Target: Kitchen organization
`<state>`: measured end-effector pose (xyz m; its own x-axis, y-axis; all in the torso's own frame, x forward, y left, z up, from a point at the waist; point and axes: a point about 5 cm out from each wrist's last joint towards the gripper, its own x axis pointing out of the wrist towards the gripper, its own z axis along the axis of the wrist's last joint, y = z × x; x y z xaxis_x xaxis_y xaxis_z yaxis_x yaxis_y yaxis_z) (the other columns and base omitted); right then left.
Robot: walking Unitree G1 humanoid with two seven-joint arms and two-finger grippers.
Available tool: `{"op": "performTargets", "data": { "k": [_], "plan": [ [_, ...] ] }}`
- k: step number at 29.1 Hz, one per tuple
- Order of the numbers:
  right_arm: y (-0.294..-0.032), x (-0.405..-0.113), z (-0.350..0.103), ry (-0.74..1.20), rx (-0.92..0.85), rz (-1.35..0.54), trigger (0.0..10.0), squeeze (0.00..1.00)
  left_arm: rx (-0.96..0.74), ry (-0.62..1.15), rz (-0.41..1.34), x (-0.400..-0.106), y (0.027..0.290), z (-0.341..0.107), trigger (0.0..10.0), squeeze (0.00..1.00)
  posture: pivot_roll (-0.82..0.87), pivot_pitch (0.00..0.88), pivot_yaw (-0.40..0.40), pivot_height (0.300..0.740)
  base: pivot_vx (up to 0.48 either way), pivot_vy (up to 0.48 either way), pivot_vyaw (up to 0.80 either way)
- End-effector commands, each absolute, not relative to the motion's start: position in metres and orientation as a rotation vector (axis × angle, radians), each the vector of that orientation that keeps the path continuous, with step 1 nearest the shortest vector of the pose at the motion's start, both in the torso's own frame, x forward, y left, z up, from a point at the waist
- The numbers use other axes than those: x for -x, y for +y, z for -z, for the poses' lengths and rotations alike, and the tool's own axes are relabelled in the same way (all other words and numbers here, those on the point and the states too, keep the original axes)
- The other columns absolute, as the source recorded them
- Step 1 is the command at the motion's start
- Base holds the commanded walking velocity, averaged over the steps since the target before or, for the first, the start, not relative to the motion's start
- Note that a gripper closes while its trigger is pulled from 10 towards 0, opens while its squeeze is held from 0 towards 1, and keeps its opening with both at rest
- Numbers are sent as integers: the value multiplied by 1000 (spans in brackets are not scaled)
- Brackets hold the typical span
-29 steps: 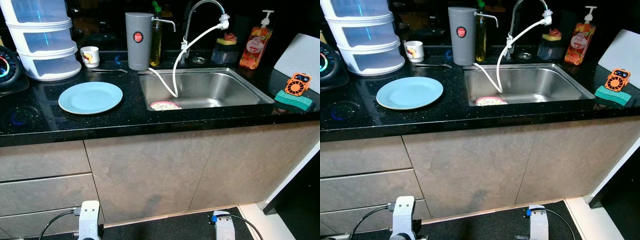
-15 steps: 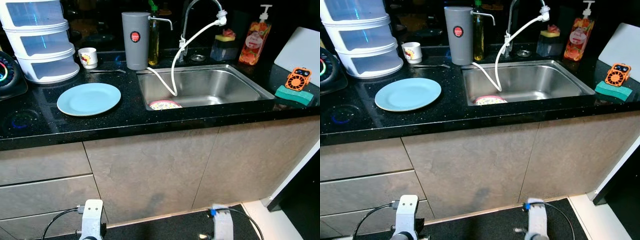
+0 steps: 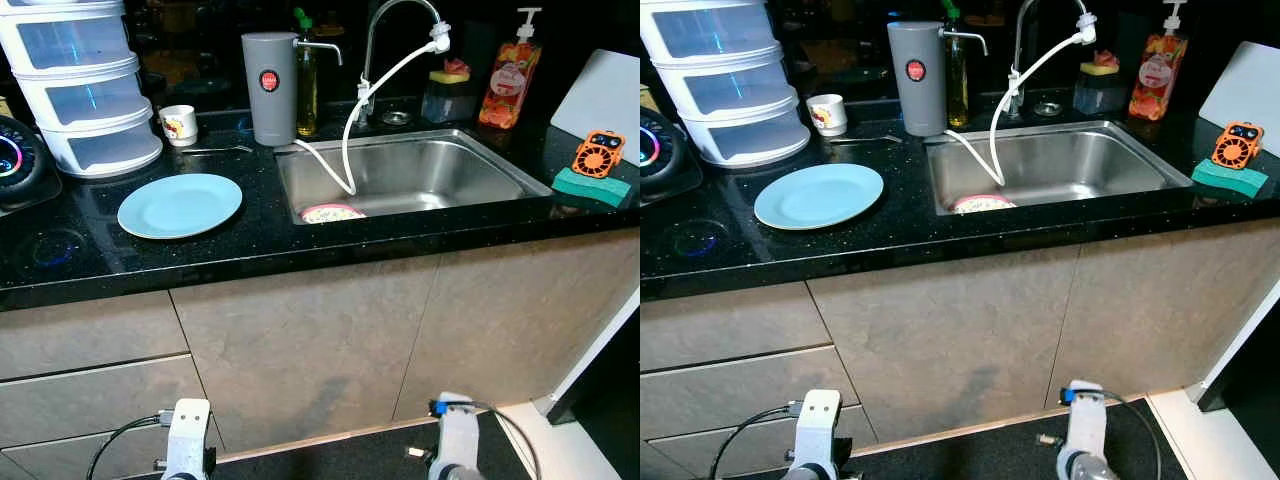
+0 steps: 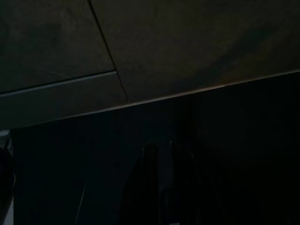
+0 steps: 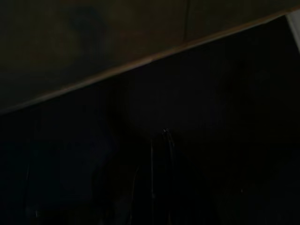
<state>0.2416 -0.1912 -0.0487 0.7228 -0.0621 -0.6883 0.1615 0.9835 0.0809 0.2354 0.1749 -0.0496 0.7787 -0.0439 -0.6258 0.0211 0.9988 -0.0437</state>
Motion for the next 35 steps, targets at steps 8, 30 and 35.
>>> {"op": "performTargets", "data": {
  "k": [8, 30, 35],
  "plan": [
    [-184, -231, 57, 799, -135, 119, 10000, 0, 37, 713, 32, -227, 173, 56, 10000, 0, -41, 12, 30, 740, 0, 0, 0],
    [-185, -216, 66, 817, -153, 193, 10000, 0, 30, 699, 3, -230, 180, 53, 10000, 0, -28, 23, 20, 740, 0, 0, 0],
    [-187, -217, 65, 824, -122, 173, 10000, 0, 27, 683, -11, -232, 181, 51, 10000, 0, -22, 18, 23, 740, 0, 0, 0]
  ]
}}
